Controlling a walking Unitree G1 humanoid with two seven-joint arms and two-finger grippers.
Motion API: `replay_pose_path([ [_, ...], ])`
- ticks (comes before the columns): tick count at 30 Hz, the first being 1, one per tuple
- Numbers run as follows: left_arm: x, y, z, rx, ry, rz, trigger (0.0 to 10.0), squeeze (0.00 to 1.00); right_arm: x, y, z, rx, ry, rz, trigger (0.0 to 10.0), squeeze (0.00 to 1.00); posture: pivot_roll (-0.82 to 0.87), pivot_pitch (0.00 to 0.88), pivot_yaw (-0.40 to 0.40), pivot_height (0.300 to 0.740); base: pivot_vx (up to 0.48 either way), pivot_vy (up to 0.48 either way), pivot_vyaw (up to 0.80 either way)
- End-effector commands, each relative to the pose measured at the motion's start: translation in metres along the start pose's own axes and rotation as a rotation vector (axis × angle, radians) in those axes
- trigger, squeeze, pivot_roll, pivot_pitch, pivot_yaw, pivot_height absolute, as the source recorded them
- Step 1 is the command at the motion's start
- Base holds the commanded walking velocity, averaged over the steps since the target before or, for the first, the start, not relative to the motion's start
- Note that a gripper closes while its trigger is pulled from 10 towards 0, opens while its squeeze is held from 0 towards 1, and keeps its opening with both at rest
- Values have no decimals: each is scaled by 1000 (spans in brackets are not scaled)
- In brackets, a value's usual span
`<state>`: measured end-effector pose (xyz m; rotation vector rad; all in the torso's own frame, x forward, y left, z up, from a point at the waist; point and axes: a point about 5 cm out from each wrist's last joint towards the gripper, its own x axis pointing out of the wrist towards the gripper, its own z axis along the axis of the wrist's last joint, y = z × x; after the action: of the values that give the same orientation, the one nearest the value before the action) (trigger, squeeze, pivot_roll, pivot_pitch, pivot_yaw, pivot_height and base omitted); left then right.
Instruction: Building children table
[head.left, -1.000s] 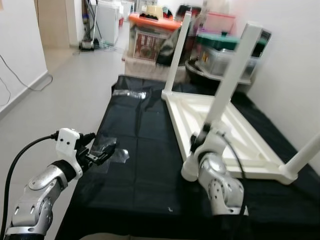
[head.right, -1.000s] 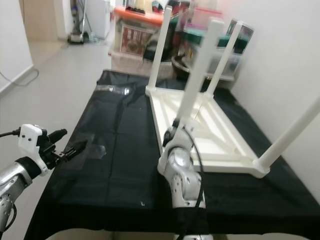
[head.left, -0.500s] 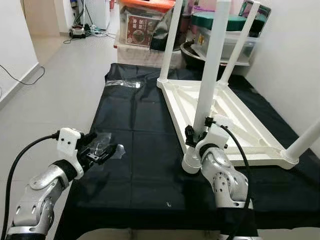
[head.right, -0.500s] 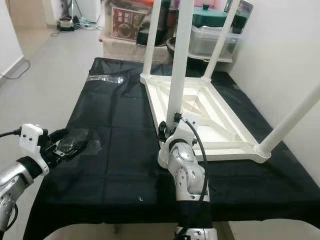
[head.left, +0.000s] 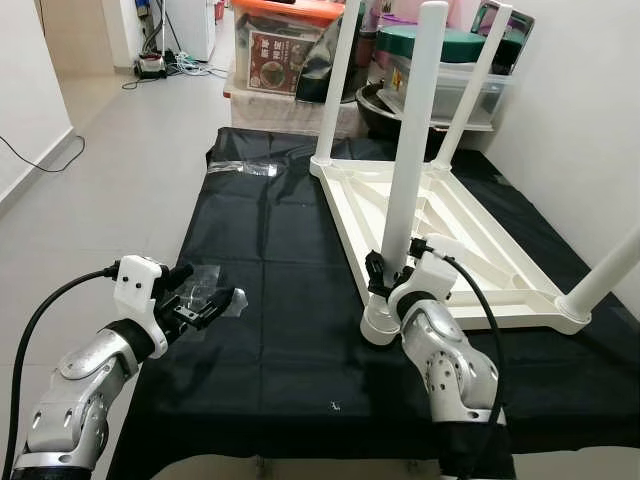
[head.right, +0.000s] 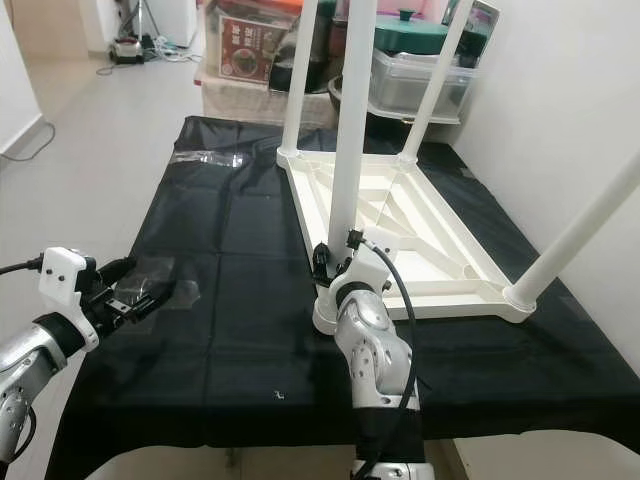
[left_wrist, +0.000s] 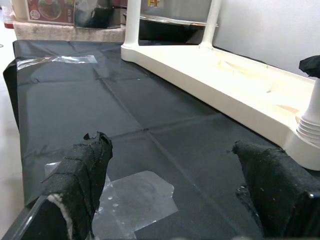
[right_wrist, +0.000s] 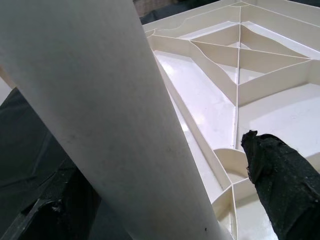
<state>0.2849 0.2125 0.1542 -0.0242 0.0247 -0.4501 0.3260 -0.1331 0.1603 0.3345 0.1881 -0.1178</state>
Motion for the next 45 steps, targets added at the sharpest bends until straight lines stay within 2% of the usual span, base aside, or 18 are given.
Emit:
replay_pose_path([
  [1, 1, -1, -2, 1, 6, -8, 10000, 0, 2, -15, 3, 4, -22, -63, 0, 1000, 129, 0, -149, 740, 0, 0, 0],
  [7, 1, -1, -2, 4, 7, -7, 10000, 0, 2, -13, 4, 3, -49, -39, 0, 1000, 130, 0, -147, 740, 0, 0, 0],
  [10, 1, 0, -2, 4, 7, -7, 10000, 0, 1, -12, 4, -7, -58, -26, 0, 961, 130, 0, -146, 740, 0, 0, 0],
  [11, 1, 0, -2, 4, 7, -7, 10000, 0, 1, -11, 5, -18, -64, -16, 0, 384, 130, 0, -146, 740, 0, 0, 0],
  [12, 1, 0, -2, 4, 7, -7, 10000, 0, 1, -11, 5, -18, -64, -16, 0, 384, 130, 0, -146, 740, 0, 0, 0],
  [13, 1, 0, -2, 5, 7, -7, 10000, 0, 2, -11, 5, -26, -65, -9, 0, 0, 130, 0, -146, 740, 0, 0, 0],
  [18, 2, -1, -3, 4, 9, -6, 10000, 0, 4, -11, 1, -31, -24, 0, 0, 0, 129, 0, -145, 740, 0, 0, 0],
  [28, 2, -1, -2, 4, 8, -5, 10000, 0, 5, -15, 2, -25, -33, -19, 0, 0, 128, 0, -146, 740, 0, 0, 0],
  [30, 2, -1, -2, 4, 8, -6, 10000, 0, 5, -16, 4, -11, -45, -23, 0, 0, 128, 0, -146, 740, 0, 0, 0],
  [33, 3, -1, 2, 13, 0, -12, 10000, 0, 5, -9, 21, 92, -128, 45, 0, 0, 121, 0, -140, 740, 0, 0, 0],
  [34, 3, -1, 2, 13, 0, -12, 10000, 0, 5, -9, 21, 92, -128, 45, 0, 0, 121, 0, -140, 740, 0, 0, 0],
  [36, 5, -4, 8, 10, -13, -39, 10000, 0, 4, 1, 45, 156, -222, 151, 0, 0, 119, 0, -137, 740, 0, 0, 0],
  [39, 5, -4, 8, 10, -13, -39, 10000, 0, 4, 1, 45, 156, -222, 151, 0, 0, 119, 0, -137, 740, 0, 0, 0],
  [40, 7, -6, 16, -33, -48, -80, 10000, 0, -2, 19, 74, 220, -311, 346, 0, 0, 111, 0, -131, 740, 0, 0, 0],
  [41, 7, -6, 16, -33, -48, -80, 10000, 0, -2, 19, 74, 220, -311, 346, 0, 0, 111, 0, -131, 740, 0, 0, 0],
  [43, 9, -9, 27, -79, -89, -127, 10000, 0, -12, 35, 92, 252, -362, 542, 0, 0, 109, 0, -129, 740, 0, 0, 0],
  [44, 9, -9, 27, -79, -89, -127, 10000, 0, -12, 35, 92, 252, -362, 542, 0, 0, 109, 0, -129, 740, 0, 0, 0],
  [45, 10, -12, 34, -100, -111, -163, 10000, 0, -19, 42, 96, 264, -364, 657, 0, 0, 112, 0, -131, 740, 0, 0, 0],
])
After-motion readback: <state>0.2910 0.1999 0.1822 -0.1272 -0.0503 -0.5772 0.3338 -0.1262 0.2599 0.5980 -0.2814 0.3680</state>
